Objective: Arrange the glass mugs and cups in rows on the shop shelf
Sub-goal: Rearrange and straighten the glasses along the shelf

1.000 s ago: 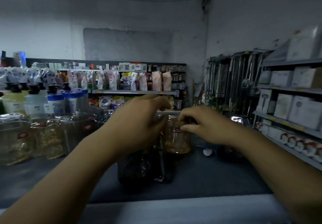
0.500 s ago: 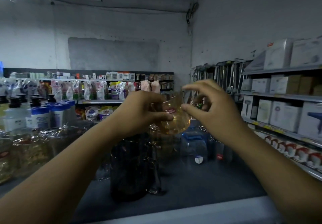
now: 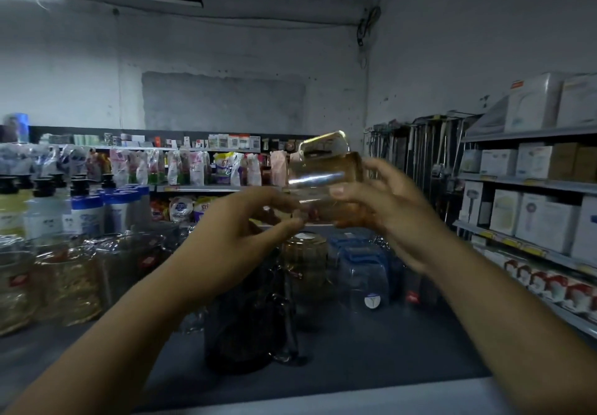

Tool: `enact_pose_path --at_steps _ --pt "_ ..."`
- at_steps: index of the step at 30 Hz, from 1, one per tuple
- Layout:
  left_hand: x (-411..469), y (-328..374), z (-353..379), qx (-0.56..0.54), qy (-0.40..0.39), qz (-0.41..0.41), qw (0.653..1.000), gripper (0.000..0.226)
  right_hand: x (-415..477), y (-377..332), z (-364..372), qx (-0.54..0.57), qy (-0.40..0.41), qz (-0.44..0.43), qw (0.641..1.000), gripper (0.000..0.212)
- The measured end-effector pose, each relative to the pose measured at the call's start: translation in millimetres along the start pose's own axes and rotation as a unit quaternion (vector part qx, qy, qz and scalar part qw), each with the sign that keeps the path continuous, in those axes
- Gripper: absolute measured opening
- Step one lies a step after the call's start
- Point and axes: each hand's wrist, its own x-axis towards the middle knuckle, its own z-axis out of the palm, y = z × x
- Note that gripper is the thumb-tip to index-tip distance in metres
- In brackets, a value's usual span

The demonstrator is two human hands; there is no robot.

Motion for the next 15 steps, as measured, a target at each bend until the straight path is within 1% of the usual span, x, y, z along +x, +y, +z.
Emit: enact_pose_path --at_steps 1,3,6,8,10,13,15 --pt "-9.5 -4.7 -3.3 0.03 0.007 -0.002 1.0 0.032 0.7 -6.1 -4.4 -0.073 -0.002 -0.009 0.997 0.069" --pt "-29.3 -12.7 -6.3 0.092 0.028 0.018 0.995 0.031 3.1 -17.5 -10.2 -0.197 -0.018 -0.014 0.98 0.067" --pt "-53.7 -20.6 -1.2 0.118 0.051 0.037 0.991 0.025 12.5 -20.9 -12.5 -0.351 -0.055 -0.005 0.935 0.078" --pt "-61.9 -24.0 2.5 0.127 0.069 0.039 0.989 0.025 19.9 -15.2 -10.3 -0.407 -0.079 0.003 0.91 0.077" --pt "-65.4 -24.7 4.3 0.152 0.07 0.047 0.985 0.027 26.2 -9.4 -7.2 -0.44 -0.086 0.014 0.894 0.075" --pt "-69.8 -22.5 5.4 0.191 0.044 0.062 0.979 0.029 32.2 -4.6 1.1 -0.471 -0.111 0.026 0.875 0.078" --pt "-73.2 -21.5 6.5 0.195 0.027 0.072 0.978 0.028 35.3 -2.8 10.2 -0.499 -0.133 0.031 0.856 0.08"
